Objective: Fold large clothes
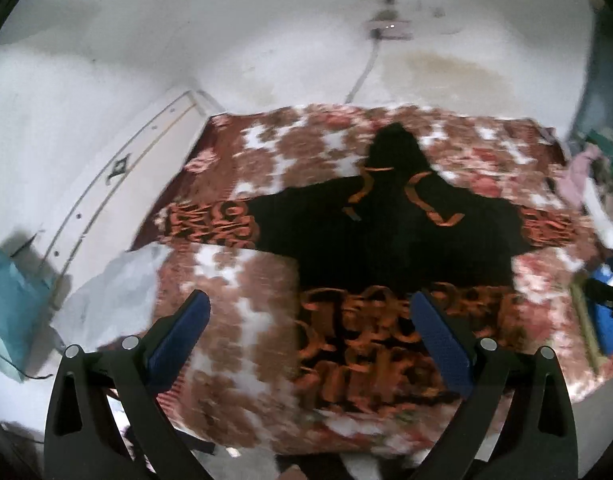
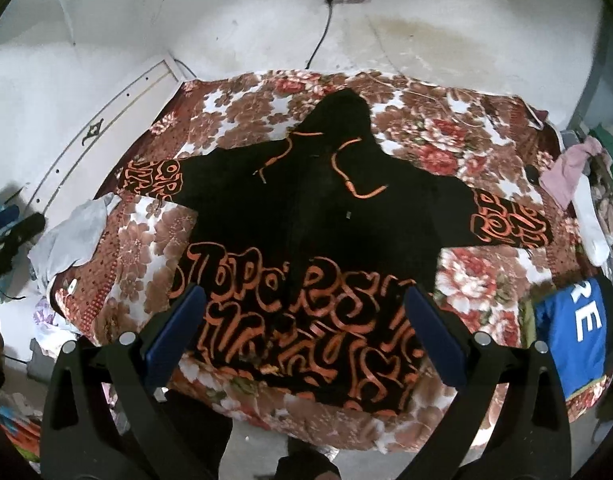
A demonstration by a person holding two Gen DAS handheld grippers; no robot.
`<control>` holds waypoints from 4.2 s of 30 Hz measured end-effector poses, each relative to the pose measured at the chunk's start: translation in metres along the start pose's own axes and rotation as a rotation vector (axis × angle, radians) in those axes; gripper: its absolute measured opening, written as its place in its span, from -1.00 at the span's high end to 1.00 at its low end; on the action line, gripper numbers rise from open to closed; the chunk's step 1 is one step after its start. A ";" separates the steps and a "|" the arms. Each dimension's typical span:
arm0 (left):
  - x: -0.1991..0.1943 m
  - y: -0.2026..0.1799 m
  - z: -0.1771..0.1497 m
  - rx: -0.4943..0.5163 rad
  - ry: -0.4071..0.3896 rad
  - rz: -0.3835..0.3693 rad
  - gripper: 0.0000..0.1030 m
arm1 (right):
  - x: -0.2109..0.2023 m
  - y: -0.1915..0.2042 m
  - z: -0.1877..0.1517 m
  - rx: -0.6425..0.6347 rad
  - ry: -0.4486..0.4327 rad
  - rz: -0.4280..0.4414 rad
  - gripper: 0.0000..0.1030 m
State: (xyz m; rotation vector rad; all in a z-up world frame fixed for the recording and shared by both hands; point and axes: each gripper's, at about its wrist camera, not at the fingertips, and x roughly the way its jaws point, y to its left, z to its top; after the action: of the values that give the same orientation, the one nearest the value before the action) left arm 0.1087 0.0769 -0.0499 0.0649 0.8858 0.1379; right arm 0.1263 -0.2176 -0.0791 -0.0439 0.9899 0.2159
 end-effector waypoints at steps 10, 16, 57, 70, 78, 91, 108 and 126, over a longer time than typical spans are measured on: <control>0.189 0.188 0.063 -0.035 0.100 -0.056 -0.90 | 0.134 0.143 0.073 -0.003 0.076 -0.088 -0.91; 0.314 0.282 0.080 -0.105 0.212 -0.037 -0.90 | 0.226 0.222 0.101 0.032 0.073 -0.188 -0.91; 0.572 0.400 0.068 -0.355 0.136 -0.139 0.37 | 0.516 0.341 0.076 -0.362 0.119 -0.170 -0.91; 0.434 0.292 0.187 -0.373 -0.137 -0.438 0.39 | 0.565 0.334 0.072 -0.307 0.218 0.000 -0.93; 0.373 0.159 0.243 -0.270 -0.247 -0.557 0.39 | 0.562 0.331 0.071 -0.319 0.206 0.041 -0.93; 0.358 -0.009 0.238 -0.185 -0.192 -0.663 0.39 | 0.552 0.324 0.062 -0.359 0.182 0.103 -0.93; 0.455 -0.248 0.138 0.068 0.113 -0.594 0.40 | 0.540 0.313 0.042 -0.521 0.097 0.159 -0.93; 0.495 -0.373 0.030 0.521 0.388 -0.428 -0.64 | 0.521 0.288 0.039 -0.531 0.046 0.313 -0.91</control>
State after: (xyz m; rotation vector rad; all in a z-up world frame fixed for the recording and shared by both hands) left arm 0.4763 -0.2198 -0.4528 0.3396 1.2857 -0.4986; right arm 0.3763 0.1528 -0.4743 -0.3812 0.9597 0.7640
